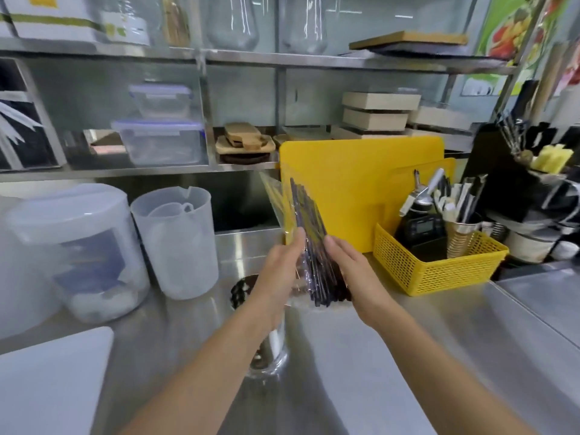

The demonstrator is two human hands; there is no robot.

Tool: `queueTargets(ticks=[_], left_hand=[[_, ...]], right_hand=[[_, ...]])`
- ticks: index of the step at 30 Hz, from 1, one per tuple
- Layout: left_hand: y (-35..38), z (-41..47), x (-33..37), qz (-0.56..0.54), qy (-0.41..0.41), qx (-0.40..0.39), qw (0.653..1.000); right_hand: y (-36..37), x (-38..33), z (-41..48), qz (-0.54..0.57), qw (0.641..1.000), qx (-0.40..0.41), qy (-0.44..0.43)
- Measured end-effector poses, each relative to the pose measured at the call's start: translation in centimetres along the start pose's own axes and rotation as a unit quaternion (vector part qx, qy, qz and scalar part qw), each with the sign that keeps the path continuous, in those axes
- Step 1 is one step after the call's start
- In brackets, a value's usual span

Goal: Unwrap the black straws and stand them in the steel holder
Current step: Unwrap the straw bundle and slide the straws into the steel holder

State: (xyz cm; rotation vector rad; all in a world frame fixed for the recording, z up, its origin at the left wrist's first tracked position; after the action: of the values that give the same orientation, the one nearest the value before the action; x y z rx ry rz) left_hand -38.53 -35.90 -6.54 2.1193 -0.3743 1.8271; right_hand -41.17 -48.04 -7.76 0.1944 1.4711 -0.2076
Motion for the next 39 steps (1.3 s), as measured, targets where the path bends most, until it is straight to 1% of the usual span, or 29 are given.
queueTargets(ticks=[3, 7, 10, 11, 13, 14, 16, 18, 19, 21, 22, 24, 26, 27, 28, 29, 31, 32, 34, 35, 36, 37, 38, 39], left_hand=[[3.0, 1.3, -1.2, 0.013, 0.002, 0.008, 1.0], [7.3, 2.6, -3.2, 0.028, 0.011, 0.018, 0.999], [9.6, 3.3, -5.2, 0.049, -0.017, 0.025, 0.998], [9.9, 3.5, -6.0, 0.055, -0.027, 0.031, 0.998], [10.0, 3.8, -7.8, 0.058, -0.056, 0.056, 0.995], [9.7, 3.8, -8.7, 0.063, -0.078, 0.07, 0.992], [9.2, 3.5, -11.0, 0.073, -0.133, 0.098, 0.983], [8.8, 3.2, -12.9, 0.066, -0.159, 0.105, 0.979], [8.6, 3.0, -13.7, 0.076, -0.171, 0.107, 0.976], [8.3, 2.7, -14.9, 0.14, -0.191, 0.105, 0.966], [8.3, 2.5, -15.2, 0.176, -0.196, 0.104, 0.959], [7.9, 2.3, -16.0, 0.215, -0.212, 0.118, 0.946], [7.3, 1.8, -16.4, 0.235, -0.207, 0.16, 0.936], [7.0, 1.6, -16.6, 0.262, -0.185, 0.172, 0.931], [6.8, 1.5, -16.6, 0.304, -0.156, 0.172, 0.924], [6.6, 1.6, -16.9, 0.367, -0.129, 0.167, 0.906], [6.7, 1.7, -16.7, 0.504, -0.068, 0.148, 0.848], [7.0, 1.6, -16.3, 0.544, -0.036, 0.134, 0.827], [7.5, 1.6, -15.9, 0.577, 0.003, 0.11, 0.809], [7.6, 1.6, -15.9, 0.595, 0.012, 0.107, 0.796], [7.6, 1.6, -15.8, 0.622, 0.023, 0.109, 0.775], [7.5, 1.5, -15.9, 0.647, 0.029, 0.113, 0.754], [7.4, 1.5, -16.1, 0.671, 0.023, 0.112, 0.733], [7.2, 1.6, -16.1, 0.691, 0.01, 0.11, 0.714]], right_hand=[[-2.9, 1.4, 0.4, 0.025, 0.999, -0.032, 0.031], [-6.7, 3.2, 0.9, 0.045, 0.988, -0.123, 0.08], [-8.9, 4.5, 1.1, 0.048, 0.978, -0.171, 0.113], [-9.6, 5.3, 1.4, 0.044, 0.976, -0.171, 0.124], [-11.2, 7.2, 1.5, 0.029, 0.976, -0.13, 0.172], [-11.9, 8.2, 1.5, 0.02, 0.975, -0.101, 0.198], [-13.2, 10.2, 1.3, 0.026, 0.968, -0.075, 0.24], [-14.1, 12.1, 0.8, 0.02, 0.96, -0.084, 0.267], [-14.5, 13.0, 0.4, -0.003, 0.956, -0.093, 0.279], [-15.4, 14.7, -0.3, -0.074, 0.945, -0.099, 0.303], [-16.0, 15.5, -0.5, -0.111, 0.939, -0.093, 0.312], [-17.3, 16.7, -0.6, -0.179, 0.931, -0.07, 0.311], [-18.2, 17.3, -0.6, -0.234, 0.929, -0.049, 0.283], [-18.5, 17.6, -0.6, -0.25, 0.932, -0.039, 0.26], [-18.6, 17.8, -0.5, -0.258, 0.937, -0.023, 0.233], [-18.7, 17.8, -0.5, -0.26, 0.943, -0.004, 0.208], [-18.6, 17.7, -0.5, -0.255, 0.953, 0.034, 0.161], [-18.6, 17.6, -0.5, -0.266, 0.954, 0.052, 0.131], [-18.8, 16.8, -0.4, -0.339, 0.936, 0.074, 0.065], [-18.8, 16.3, -0.4, -0.353, 0.933, 0.058, 0.045], [-18.6, 16.1, -0.4, -0.329, 0.943, 0.015, 0.05], [-18.3, 15.8, -0.6, -0.273, 0.958, -0.048, 0.074], [-18.0, 15.7, -0.9, -0.222, 0.963, -0.111, 0.104], [-17.8, 15.4, -1.3, -0.195, 0.959, -0.161, 0.125]])
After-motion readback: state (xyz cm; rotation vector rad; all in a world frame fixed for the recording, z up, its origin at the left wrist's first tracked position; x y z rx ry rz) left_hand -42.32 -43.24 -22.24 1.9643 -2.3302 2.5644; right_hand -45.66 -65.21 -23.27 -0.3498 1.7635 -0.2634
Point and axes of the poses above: each hand's wrist, its own z-axis towards the middle knuckle, its own y-axis out of the palm, x = y × z, the point moved 4 cm from there along z, towards the middle knuckle, and after that the axes turned 2 degrees about -y, right-handed, at the moved point
